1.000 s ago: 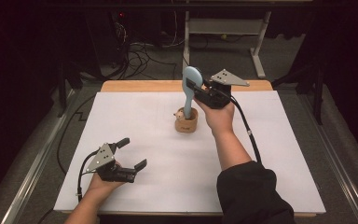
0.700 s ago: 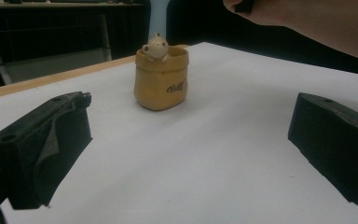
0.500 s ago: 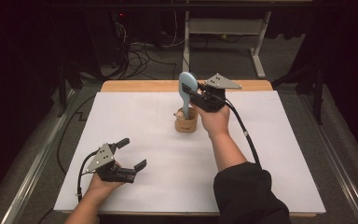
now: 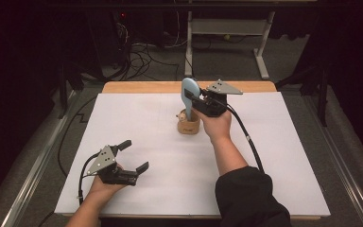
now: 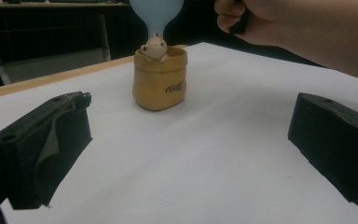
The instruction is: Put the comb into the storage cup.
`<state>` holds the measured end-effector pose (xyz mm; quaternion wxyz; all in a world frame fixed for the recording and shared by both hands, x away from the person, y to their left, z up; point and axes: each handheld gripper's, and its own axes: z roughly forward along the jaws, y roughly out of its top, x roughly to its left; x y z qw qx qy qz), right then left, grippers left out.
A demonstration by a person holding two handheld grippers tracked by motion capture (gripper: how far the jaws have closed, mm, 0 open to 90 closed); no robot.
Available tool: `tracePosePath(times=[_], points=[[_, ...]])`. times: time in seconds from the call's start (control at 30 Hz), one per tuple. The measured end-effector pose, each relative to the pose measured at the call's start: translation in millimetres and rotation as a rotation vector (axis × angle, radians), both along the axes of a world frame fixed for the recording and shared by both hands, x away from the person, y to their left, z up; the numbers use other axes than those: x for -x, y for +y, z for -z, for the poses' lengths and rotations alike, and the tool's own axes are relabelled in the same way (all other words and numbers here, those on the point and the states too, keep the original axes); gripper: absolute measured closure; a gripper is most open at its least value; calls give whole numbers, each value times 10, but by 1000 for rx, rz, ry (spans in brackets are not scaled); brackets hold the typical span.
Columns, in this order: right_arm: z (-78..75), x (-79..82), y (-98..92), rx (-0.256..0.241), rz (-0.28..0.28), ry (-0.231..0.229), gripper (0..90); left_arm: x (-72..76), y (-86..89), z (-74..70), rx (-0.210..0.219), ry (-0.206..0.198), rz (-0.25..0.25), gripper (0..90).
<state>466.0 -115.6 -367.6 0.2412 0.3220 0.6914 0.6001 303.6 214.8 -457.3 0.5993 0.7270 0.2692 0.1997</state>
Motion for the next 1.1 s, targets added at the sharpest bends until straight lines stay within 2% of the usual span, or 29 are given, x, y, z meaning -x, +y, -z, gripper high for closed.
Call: tracePosePath(times=[0.37,0.63,0.77,1.1], points=[[9,17,6,3,2,-11,616,6,-7,-1,-1,1,6,4],[-9,-4,-48,-5,11,10,566,3,-8,2,-1,2,6,4],[-16,0,-58,2,12,7,568,3,-9,2,-1,4,7,4],[-22,7,-158,-15,22,32,548,4,-12,3,2,8,8,4]])
